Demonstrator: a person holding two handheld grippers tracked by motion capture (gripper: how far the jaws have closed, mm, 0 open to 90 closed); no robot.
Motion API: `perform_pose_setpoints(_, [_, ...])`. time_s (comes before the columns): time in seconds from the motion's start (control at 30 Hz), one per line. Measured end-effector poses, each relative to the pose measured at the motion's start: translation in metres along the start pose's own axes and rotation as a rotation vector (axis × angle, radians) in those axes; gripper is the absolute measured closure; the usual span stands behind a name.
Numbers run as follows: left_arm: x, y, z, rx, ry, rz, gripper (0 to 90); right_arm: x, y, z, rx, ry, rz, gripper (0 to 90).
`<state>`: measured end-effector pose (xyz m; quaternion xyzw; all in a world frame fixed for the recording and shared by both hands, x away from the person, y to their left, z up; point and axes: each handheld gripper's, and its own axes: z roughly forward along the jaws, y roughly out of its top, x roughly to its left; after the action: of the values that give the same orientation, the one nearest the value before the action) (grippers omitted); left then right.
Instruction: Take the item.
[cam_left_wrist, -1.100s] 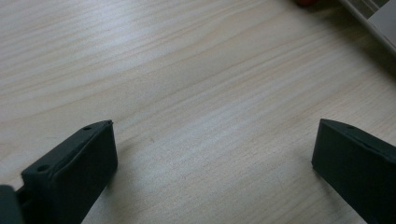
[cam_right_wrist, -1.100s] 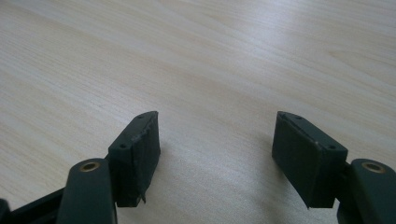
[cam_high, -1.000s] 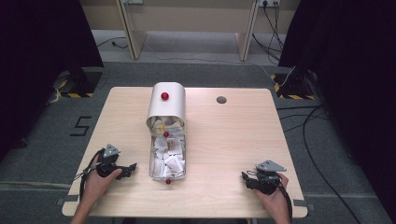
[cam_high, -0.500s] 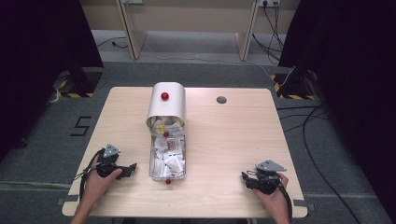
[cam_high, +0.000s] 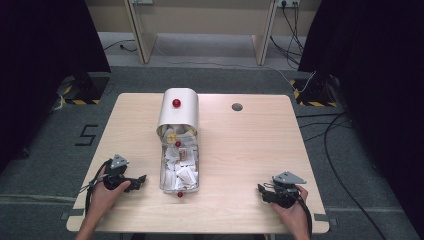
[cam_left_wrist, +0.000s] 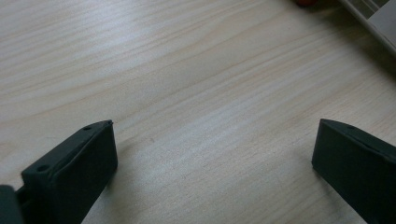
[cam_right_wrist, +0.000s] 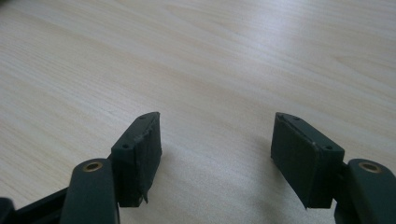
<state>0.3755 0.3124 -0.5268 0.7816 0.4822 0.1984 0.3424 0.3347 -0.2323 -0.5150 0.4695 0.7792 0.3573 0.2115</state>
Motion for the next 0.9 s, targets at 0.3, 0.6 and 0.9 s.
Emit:
perform_pose_setpoints(0.3, [0.0,0.0,0.0,0.0,0.0,0.0,0.0,0.004,0.01,-0.007,-0.046,0.005,-0.018,34.5])
perform_pose_setpoints(0.6, [0.0,0.0,0.0,0.0,0.0,0.0,0.0,0.016,0.024,-0.01,-0.095,0.027,-0.036,34.6])
perform_pose_setpoints(0.9, [0.0,0.0,0.0,0.0,0.0,0.0,0.0,0.033,0.04,-0.008,-0.128,0.068,-0.066,34.8])
